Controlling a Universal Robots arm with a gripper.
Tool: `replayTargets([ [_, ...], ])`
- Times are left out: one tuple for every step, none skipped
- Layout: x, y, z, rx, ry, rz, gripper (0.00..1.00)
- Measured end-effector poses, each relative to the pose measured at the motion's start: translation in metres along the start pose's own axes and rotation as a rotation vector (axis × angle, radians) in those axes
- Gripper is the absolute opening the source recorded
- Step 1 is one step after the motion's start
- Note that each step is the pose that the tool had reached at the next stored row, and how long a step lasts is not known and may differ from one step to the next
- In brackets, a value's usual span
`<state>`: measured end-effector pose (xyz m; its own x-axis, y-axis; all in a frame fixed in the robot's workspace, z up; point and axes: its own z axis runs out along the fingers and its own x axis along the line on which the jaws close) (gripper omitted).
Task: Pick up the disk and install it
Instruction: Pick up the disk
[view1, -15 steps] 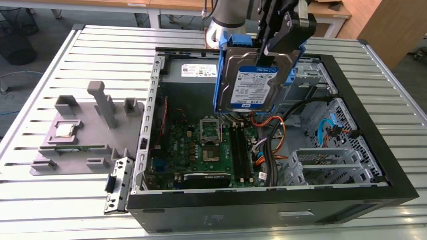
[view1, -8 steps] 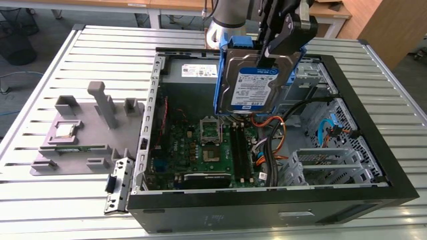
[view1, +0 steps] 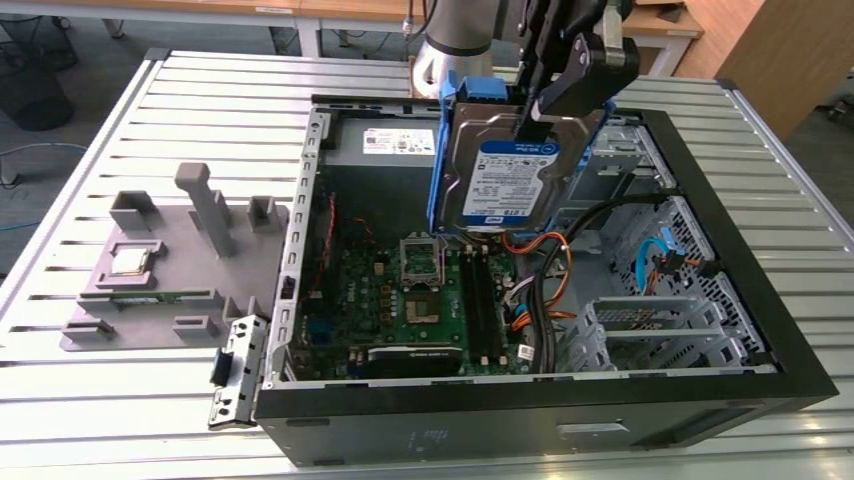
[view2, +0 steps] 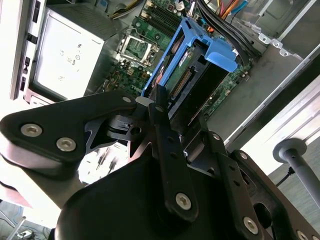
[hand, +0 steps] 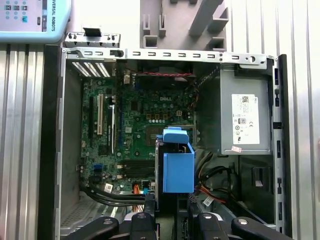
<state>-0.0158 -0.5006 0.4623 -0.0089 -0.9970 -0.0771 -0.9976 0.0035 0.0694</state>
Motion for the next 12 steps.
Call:
replayTargets([
  [0.0006, 0.0000, -0.0001, 0.0000, 0.0000, 0.000, 0.35],
  [0.0010, 0.0001, 0.0000, 0.0000, 0.0000, 0.000, 0.35],
  [0.0009, 0.0001, -0.0001, 0.0000, 0.0000, 0.000, 0.35],
  [0.0010, 0.0000, -0.0001, 0.0000, 0.0000, 0.000, 0.35],
  [0.0011, 0.0000, -0.0001, 0.0000, 0.0000, 0.000, 0.35],
  [0.0011, 0.0000, -0.0001, 0.0000, 0.0000, 0.000, 0.35],
  [0.0012, 0.0000, -0.0001, 0.0000, 0.0000, 0.000, 0.35],
  [0.0015, 0.0000, -0.0001, 0.0000, 0.0000, 0.000, 0.35],
  [0.0019, 0.0000, -0.0001, 0.0000, 0.0000, 0.000, 0.35],
  [0.0023, 0.0000, -0.0002, 0.0000, 0.0000, 0.000, 0.35],
  [0.0029, 0.0000, -0.0002, 0.0000, 0.0000, 0.000, 0.35],
  [0.0036, 0.0000, -0.0002, 0.0000, 0.0000, 0.000, 0.35],
])
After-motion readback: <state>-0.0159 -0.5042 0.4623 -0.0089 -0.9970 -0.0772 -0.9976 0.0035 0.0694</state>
